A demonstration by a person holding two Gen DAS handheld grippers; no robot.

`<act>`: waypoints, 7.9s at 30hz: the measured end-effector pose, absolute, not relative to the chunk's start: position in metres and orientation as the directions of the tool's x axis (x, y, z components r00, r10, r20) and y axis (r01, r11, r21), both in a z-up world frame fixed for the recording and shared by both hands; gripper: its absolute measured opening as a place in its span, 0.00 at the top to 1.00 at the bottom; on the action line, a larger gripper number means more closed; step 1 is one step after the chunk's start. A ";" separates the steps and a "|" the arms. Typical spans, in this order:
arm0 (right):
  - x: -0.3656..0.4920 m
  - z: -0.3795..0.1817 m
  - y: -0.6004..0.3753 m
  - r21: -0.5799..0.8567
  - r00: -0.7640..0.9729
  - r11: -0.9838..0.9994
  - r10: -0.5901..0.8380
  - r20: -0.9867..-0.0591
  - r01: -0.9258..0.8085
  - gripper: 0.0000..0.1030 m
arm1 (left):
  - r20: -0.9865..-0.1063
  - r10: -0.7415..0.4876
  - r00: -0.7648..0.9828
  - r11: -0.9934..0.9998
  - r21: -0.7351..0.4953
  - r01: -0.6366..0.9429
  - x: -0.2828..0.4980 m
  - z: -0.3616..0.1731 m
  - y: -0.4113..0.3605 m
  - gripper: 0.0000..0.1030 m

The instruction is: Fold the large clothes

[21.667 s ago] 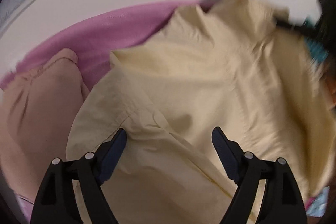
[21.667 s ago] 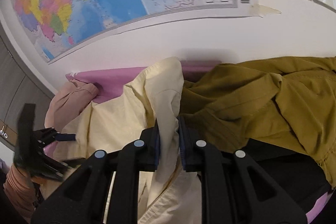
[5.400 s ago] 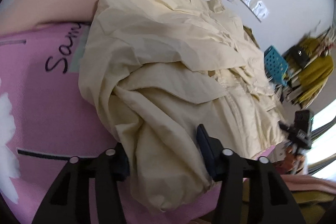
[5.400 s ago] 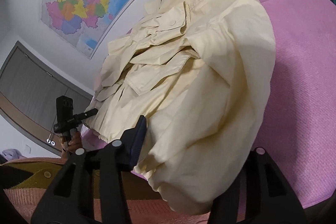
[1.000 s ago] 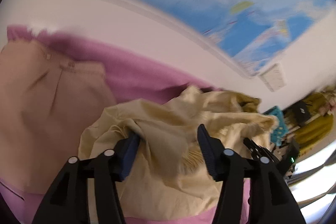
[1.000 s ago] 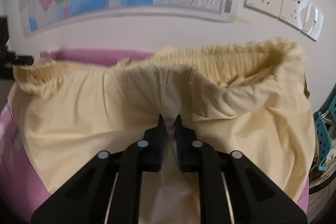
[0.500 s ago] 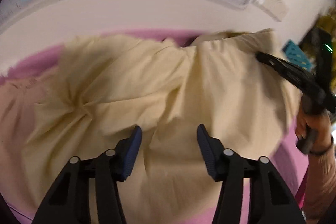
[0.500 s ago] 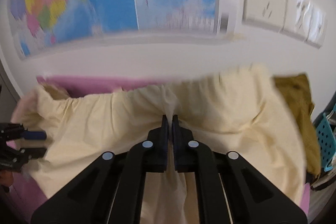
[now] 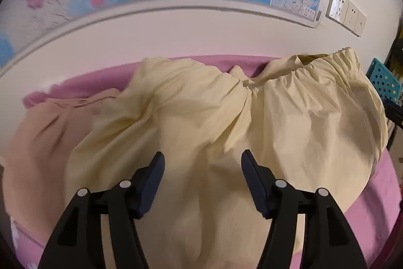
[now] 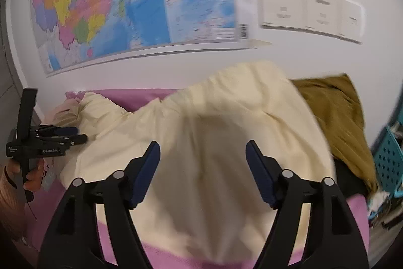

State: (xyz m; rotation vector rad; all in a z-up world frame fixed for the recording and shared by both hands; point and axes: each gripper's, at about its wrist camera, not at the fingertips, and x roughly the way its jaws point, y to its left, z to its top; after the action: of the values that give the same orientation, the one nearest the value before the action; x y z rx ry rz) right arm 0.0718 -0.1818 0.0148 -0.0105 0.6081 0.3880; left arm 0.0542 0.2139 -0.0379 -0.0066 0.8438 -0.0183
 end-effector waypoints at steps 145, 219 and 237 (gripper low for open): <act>-0.015 -0.028 -0.262 0.207 0.660 0.954 0.301 -0.688 -0.218 0.46 | -0.747 -0.086 0.659 0.996 -0.081 0.037 -0.049 -0.077 0.257 0.52; 0.001 -0.030 -0.181 0.135 0.641 0.925 0.347 -0.685 -0.356 0.53 | -0.710 -0.233 0.664 0.968 -0.103 0.230 -0.029 -0.072 0.153 0.52; 0.072 -0.025 -0.225 0.190 0.655 0.959 0.283 -0.701 -0.211 0.61 | -0.764 -0.118 0.635 0.991 -0.050 0.124 0.042 -0.059 0.168 0.56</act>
State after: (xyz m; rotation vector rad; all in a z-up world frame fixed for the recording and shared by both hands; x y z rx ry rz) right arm 0.0719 -0.2251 -0.0252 0.0941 0.8105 0.2803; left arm 0.0423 0.1683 -0.0591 0.0079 0.8719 -0.1382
